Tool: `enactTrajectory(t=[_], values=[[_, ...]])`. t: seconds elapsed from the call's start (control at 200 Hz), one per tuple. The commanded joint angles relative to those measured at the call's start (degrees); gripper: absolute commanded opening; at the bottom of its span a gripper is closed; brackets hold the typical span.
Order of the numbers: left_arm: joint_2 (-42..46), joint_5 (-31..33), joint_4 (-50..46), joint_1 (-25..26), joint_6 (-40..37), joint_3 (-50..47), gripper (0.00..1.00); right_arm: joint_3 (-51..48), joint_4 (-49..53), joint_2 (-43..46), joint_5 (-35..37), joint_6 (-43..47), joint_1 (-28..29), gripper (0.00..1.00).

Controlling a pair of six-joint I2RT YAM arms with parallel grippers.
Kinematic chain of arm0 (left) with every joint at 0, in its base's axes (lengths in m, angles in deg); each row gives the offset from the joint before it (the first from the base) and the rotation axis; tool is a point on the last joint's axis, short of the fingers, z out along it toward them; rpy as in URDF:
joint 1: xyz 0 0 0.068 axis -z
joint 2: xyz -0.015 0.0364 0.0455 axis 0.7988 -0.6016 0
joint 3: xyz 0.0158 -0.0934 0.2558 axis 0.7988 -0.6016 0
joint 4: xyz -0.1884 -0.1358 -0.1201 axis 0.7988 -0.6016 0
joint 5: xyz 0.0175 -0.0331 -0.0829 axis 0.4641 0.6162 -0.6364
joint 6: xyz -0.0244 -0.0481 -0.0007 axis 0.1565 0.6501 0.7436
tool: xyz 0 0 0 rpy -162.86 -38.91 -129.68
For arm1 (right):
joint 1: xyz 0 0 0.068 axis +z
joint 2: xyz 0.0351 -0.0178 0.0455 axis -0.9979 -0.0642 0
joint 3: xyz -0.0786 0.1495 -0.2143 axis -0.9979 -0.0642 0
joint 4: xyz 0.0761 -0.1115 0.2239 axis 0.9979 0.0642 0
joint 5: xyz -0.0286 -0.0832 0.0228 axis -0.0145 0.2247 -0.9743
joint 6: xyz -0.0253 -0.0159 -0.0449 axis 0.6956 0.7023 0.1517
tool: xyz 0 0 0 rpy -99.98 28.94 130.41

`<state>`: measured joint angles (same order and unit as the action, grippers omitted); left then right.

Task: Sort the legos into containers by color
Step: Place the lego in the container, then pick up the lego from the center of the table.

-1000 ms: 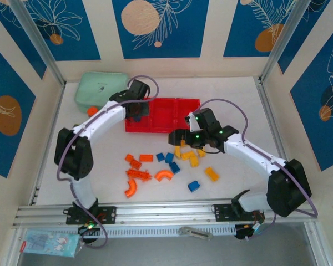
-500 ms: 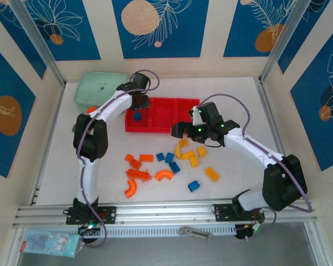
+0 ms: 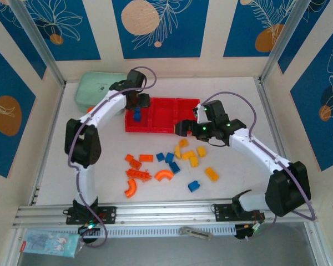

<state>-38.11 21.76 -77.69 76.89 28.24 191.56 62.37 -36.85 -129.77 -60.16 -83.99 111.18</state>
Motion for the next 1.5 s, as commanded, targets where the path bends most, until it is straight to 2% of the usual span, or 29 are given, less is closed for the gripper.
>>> enactTrajectory(t=[0.0, 0.155, 0.385, 0.63, 1.055, 1.34, 1.496], values=[[6.7, -4.7, 1.2, 1.6, 1.6, -6.6, 0.64, -2.5, 2.8, 2.4, -2.3, 0.2, -0.2, 0.99], [13.4, -5.3, 3.5, 6.8, 3.7, -16.8, 0.65, -6.6, 3.5, 4.5, -2.5, -0.3, 0.0, 0.99], [19.7, -3.2, 5.4, 15.7, 11.6, -28.6, 0.67, -11.7, 3.8, 7.1, -2.6, -1.4, 1.0, 0.99], [21.0, -1.3, 9.1, 23.1, 22.1, -37.0, 0.69, -15.9, 2.6, 9.5, -0.1, -2.9, 4.5, 0.99], [15.6, 0.8, 13.7, 26.4, 31.3, -37.8, 0.70, -17.3, 2.6, 12.4, 1.6, -3.6, 4.8, 0.99], [11.6, 2.5, 11.5, 27.1, 32.7, -35.9, 0.63, -17.7, 2.0, 12.2, 1.4, -3.3, 4.6, 0.99], [9.5, 1.4, 12.1, 27.2, 32.2, -34.9, 0.57, -17.5, 1.5, 11.7, 1.2, -3.2, 4.5, 0.99]])
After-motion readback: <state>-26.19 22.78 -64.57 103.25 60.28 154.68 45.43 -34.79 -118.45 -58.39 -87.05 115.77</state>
